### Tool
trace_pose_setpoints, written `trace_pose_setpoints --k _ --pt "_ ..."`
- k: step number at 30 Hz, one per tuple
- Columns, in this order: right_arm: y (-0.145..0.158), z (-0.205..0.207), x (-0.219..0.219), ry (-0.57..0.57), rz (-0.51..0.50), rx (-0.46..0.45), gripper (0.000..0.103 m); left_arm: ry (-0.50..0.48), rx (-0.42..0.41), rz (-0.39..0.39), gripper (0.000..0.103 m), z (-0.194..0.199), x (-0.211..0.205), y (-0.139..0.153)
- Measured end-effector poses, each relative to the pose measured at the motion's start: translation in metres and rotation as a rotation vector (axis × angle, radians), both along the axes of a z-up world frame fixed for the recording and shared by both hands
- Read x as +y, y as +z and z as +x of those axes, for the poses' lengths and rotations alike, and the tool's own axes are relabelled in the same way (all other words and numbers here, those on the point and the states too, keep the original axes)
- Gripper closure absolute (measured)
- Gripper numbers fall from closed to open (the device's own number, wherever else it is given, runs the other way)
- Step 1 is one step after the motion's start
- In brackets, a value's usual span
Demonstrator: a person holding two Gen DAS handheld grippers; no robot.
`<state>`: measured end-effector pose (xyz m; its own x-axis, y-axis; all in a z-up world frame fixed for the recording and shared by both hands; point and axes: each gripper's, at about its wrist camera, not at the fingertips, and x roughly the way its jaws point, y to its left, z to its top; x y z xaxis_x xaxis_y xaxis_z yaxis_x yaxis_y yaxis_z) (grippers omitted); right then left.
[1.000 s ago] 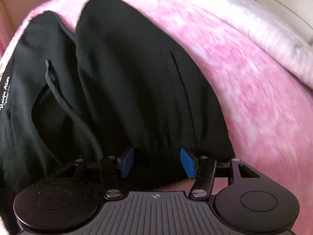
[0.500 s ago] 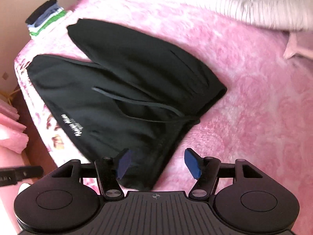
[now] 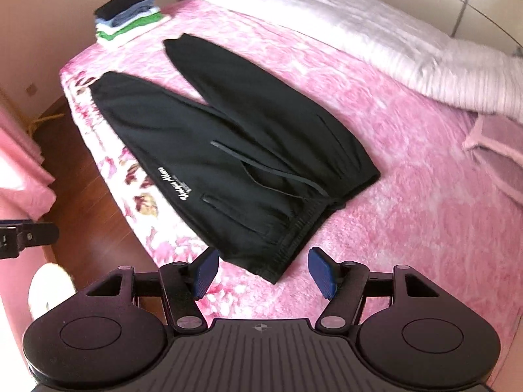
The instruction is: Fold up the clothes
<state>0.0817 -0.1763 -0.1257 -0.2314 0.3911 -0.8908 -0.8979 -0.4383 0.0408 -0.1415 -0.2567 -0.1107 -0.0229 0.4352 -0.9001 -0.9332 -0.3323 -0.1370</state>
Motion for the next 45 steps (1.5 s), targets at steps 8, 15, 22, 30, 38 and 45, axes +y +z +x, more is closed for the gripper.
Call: trace_pose_setpoints --k 8,15,22,30,38,45 --pt "0.017 0.022 -0.008 0.076 0.064 -0.01 0.039 0.016 0.011 0.022 0.062 0.045 0.004 0.01" --pt "0.024 0.058 -0.009 0.108 0.057 -0.015 0.039 0.061 0.018 0.039 0.056 0.079 0.001 0.015" --pt "0.028 0.069 -0.013 0.177 0.065 -0.012 0.039 0.113 0.037 0.028 0.056 0.095 -0.004 0.015" --pt "0.026 0.064 -0.016 0.239 0.051 -0.017 0.039 0.173 0.047 0.019 0.056 0.092 -0.011 0.016" --pt "0.029 0.048 -0.015 0.256 0.076 -0.026 0.039 0.197 0.047 0.012 0.056 0.074 -0.015 0.014" --pt "0.029 0.022 -0.015 0.23 0.076 -0.037 0.039 0.173 0.045 0.011 0.056 0.039 -0.013 0.014"
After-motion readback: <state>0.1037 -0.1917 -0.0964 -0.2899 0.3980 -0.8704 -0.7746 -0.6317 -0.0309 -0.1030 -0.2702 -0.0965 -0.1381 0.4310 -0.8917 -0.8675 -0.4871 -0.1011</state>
